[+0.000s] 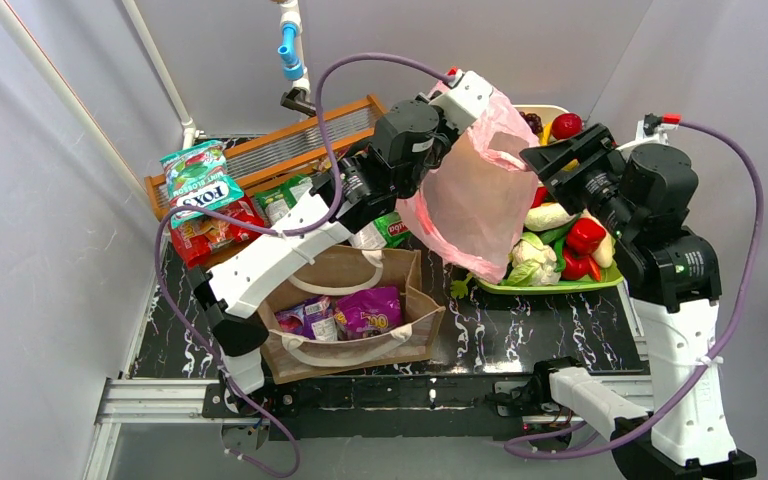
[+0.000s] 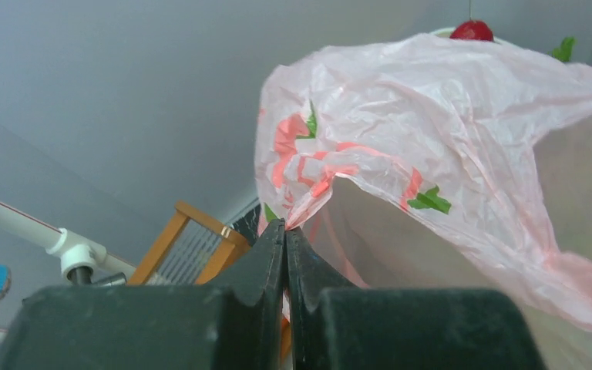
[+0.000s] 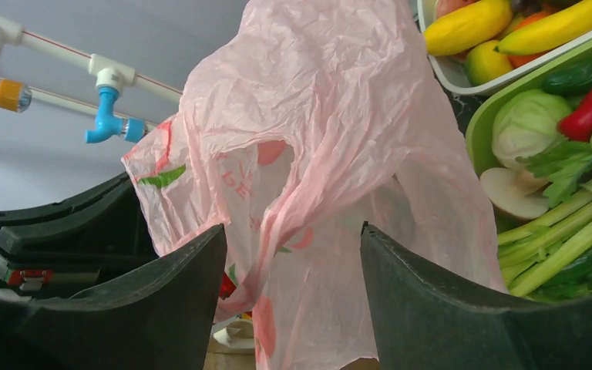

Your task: Place the mixed food into the grocery bags and tie them

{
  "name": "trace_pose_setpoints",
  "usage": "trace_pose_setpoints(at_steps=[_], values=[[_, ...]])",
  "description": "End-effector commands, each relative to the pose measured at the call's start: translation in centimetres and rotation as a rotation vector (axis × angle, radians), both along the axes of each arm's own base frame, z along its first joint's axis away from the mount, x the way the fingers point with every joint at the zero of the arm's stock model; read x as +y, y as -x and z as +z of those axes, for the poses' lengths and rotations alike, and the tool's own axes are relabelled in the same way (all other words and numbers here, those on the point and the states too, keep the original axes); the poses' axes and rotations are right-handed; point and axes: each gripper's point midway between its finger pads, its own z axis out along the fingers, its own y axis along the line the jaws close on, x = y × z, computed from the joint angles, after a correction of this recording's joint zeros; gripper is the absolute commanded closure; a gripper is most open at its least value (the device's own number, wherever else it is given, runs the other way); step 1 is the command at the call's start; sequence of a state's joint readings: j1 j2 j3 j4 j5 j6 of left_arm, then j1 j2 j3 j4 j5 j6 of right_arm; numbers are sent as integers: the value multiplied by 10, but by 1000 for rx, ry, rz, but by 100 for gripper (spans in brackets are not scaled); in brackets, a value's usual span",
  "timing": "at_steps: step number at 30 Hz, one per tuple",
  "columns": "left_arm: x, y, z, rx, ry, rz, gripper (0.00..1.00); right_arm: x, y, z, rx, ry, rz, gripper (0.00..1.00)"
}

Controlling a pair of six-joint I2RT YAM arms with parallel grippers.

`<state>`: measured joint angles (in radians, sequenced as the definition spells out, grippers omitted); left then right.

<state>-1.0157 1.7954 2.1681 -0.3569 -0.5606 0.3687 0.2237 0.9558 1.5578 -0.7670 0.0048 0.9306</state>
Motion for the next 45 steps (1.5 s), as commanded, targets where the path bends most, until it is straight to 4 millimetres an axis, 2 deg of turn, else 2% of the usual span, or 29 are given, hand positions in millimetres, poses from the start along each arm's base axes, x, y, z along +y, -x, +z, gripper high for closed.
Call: trace_pose_setpoints(at_steps=[1, 10, 13, 16, 19, 22, 27, 31, 35, 41, 45], values=[[8, 1, -31, 125, -41, 38, 100, -17, 9, 33, -142, 141, -23, 23], [7, -2, -48, 332, 116, 80, 100, -15, 34, 78, -308, 206, 33, 17], [10, -4, -54, 386, 160, 97, 100, -21, 41, 83, -339, 261, 14, 16], [12, -3, -59, 440, 207, 101, 100, -38, 44, 77, -328, 346, -55, 15], [13, -1, -61, 467, 233, 102, 100, -60, 42, 57, -275, 433, -154, 14], [19, -4, -63, 463, 246, 141, 100, -74, 41, 26, -195, 502, -210, 13], [31, -11, -69, 466, 271, 232, 100, -80, 36, -34, 7, 556, -217, 12], [34, -14, -68, 469, 300, 247, 100, -84, 29, -61, 112, 601, -231, 11], [34, -13, -64, 463, 310, 236, 100, -75, 20, -83, 180, 569, -196, 11], [42, -9, -64, 466, 292, 242, 100, -55, 11, -130, 357, 382, -113, 11], [47, -5, -60, 460, 303, 238, 100, -50, -4, -135, 373, 303, -107, 12]])
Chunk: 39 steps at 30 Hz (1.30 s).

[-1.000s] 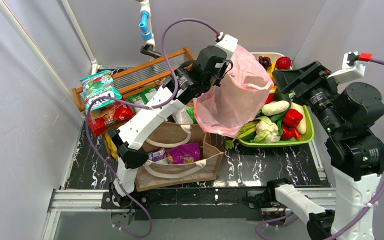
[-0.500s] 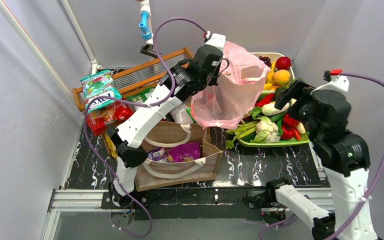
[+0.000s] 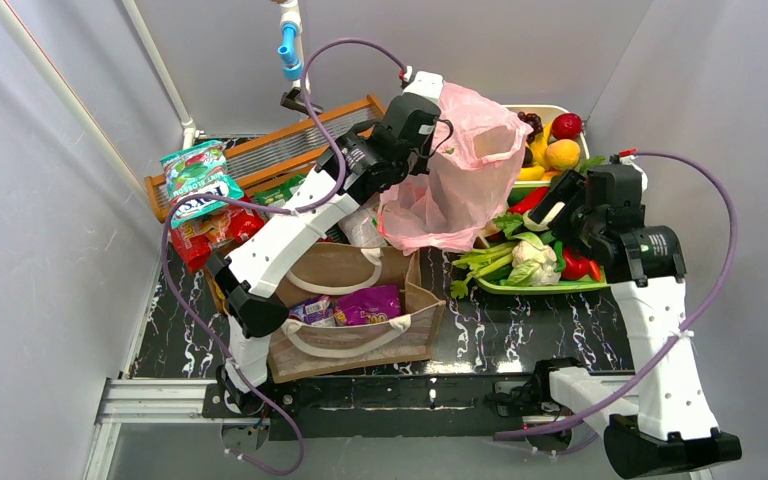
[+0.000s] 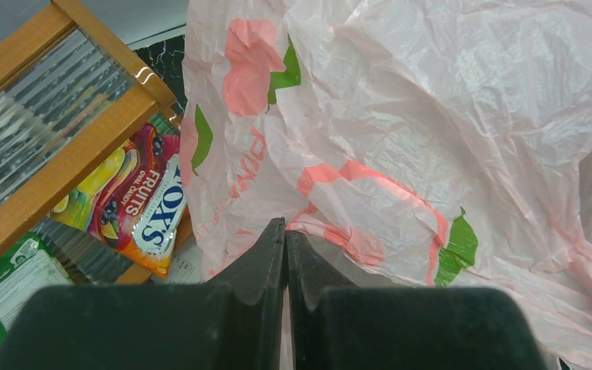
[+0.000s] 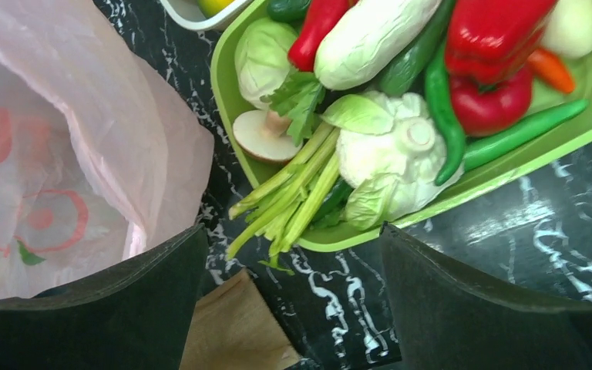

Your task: Place the mixed food into the grocery bags and tie them

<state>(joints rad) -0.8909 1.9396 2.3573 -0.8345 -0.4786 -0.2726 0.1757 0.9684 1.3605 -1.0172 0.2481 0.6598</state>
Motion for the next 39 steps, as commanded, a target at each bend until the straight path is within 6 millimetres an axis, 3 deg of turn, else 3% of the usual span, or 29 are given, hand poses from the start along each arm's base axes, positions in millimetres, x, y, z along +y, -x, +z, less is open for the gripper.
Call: trace_pose_setpoints(at_steps=[1, 12, 21, 25, 27, 28, 29, 39], values=[[24, 11, 36, -54, 57, 29, 100, 20, -19, 10, -25, -166, 19, 12], [26, 13, 45, -67, 82, 24, 100, 22, -92, 25, -46, -272, 6, 16], [34, 17, 62, -114, 103, 19, 100, 8, -157, 30, -92, -194, -7, 17], [38, 19, 68, -125, 111, 23, 100, -1, -190, 20, -46, -143, -13, 18], [39, 20, 71, -130, 117, 25, 100, 4, -205, 10, 13, -160, 13, 18], [40, 20, 73, -135, 121, 27, 100, -9, -211, 6, 37, -155, -11, 17], [40, 20, 74, -138, 124, 27, 100, -7, -221, 1, 61, -164, 9, 17], [32, 10, 82, -181, 108, 12, 100, -11, -264, -37, 100, -116, 97, 13]])
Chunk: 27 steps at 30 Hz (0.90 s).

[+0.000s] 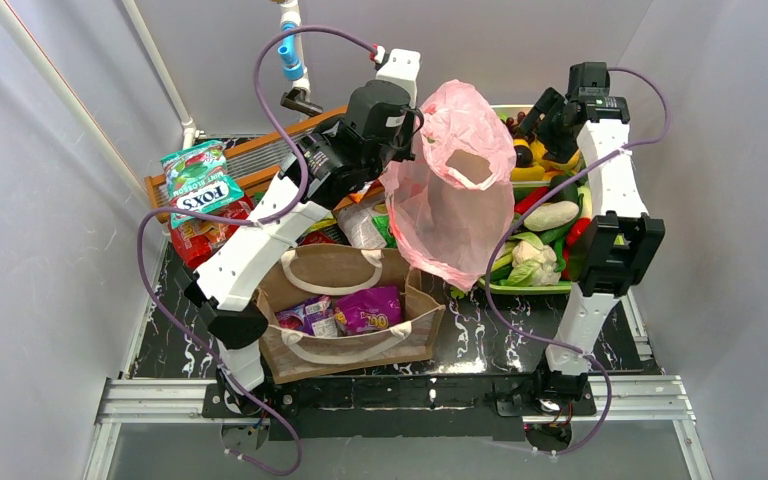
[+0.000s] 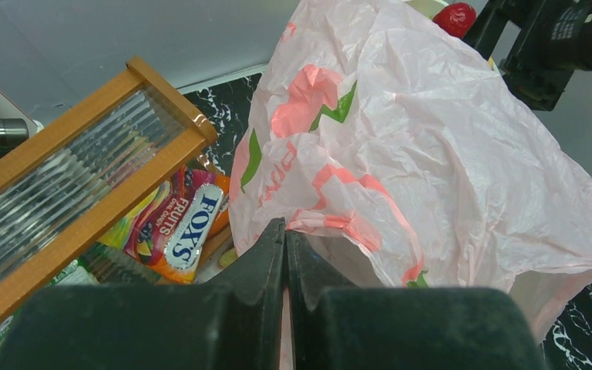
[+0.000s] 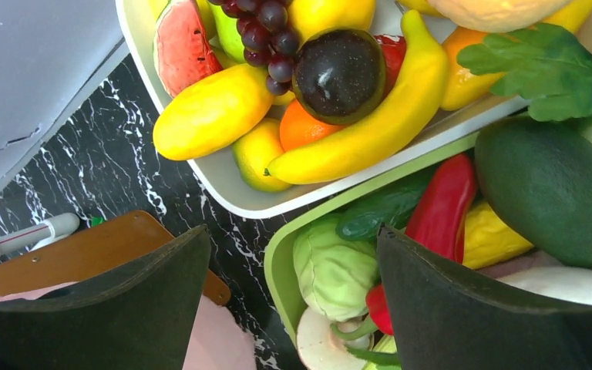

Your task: Place the mixed food into the grocery bags and tie them

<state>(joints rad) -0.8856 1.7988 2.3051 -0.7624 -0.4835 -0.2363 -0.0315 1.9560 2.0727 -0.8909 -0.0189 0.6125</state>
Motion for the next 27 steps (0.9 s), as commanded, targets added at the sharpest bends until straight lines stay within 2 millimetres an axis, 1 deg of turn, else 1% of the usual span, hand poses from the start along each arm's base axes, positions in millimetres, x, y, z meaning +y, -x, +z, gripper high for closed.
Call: trace_pose_setpoints(at_steps=[1, 7, 10, 15, 21, 27], values=[[6, -6, 23, -71, 8, 17, 100, 1, -16, 14, -59, 21, 78, 12], [-5, -21, 7, -69, -53, 7, 100, -11, -32, -2, -38, 92, 106, 9], [-12, -29, -3, -57, -74, -1, 100, -15, -34, -15, -17, 114, 113, 8], [-21, -43, -19, -38, -92, -2, 100, -15, -41, -39, 13, 108, 133, 7], [-19, -56, -29, -33, -113, 18, 100, -19, -55, -57, 32, 77, 142, 6], [-12, -64, -36, -15, -114, 37, 100, -16, -61, -69, 37, 42, 161, 6]])
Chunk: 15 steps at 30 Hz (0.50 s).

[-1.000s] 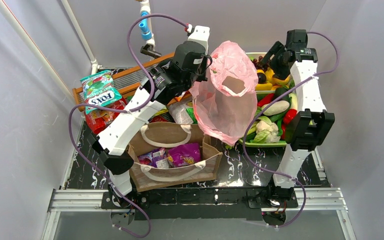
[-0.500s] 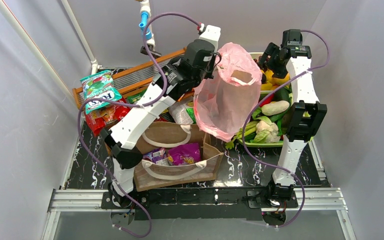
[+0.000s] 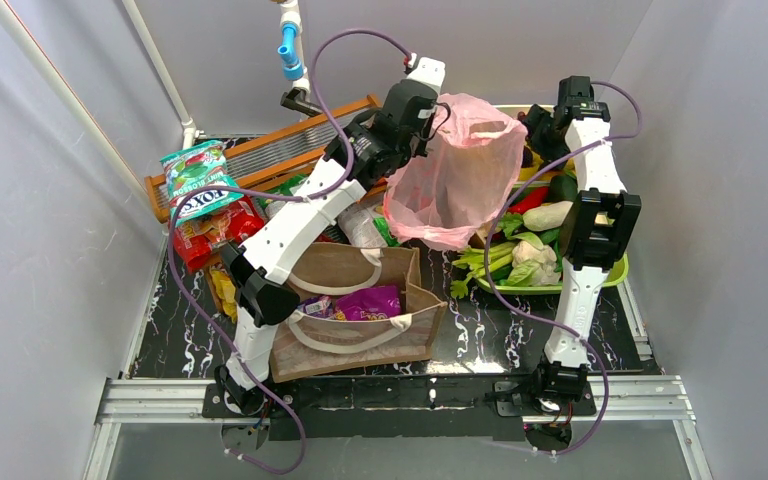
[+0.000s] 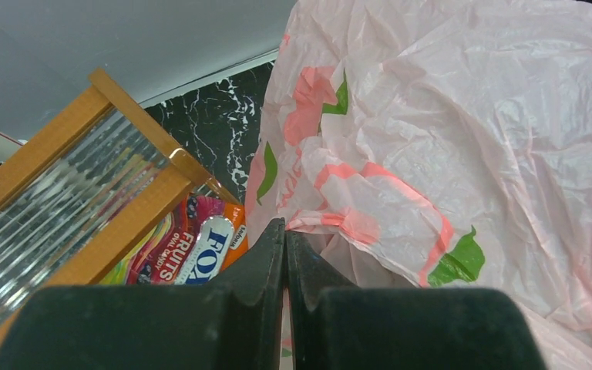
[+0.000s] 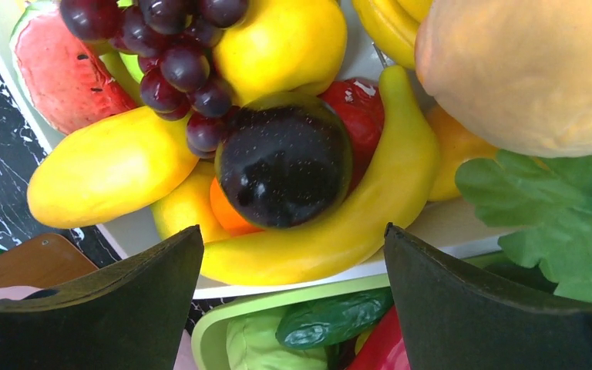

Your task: Place the mixed food into the grocery bags and tie them

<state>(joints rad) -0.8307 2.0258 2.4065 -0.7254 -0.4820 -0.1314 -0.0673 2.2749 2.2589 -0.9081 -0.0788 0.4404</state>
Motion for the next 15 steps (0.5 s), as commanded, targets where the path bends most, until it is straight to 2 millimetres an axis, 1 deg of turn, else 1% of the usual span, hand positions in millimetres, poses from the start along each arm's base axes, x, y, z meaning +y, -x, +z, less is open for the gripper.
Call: trace_pose_setpoints(at_steps=[1, 5, 10, 12, 15], values=[[11, -3, 26, -44, 45, 20, 100, 1, -15, 22, -85, -19, 26, 5], [14, -3, 25, -42, 50, 29, 100, 1, -15, 12, -70, -25, 25, 6], [15, 0, 27, -39, 61, 29, 100, 1, -23, 4, -71, -28, 29, 8], [16, 1, 27, -37, 66, 30, 100, 2, -26, 5, -79, -34, 31, 9], [16, 3, 25, -27, 72, 29, 100, -2, -33, 4, -99, -12, 16, 10]])
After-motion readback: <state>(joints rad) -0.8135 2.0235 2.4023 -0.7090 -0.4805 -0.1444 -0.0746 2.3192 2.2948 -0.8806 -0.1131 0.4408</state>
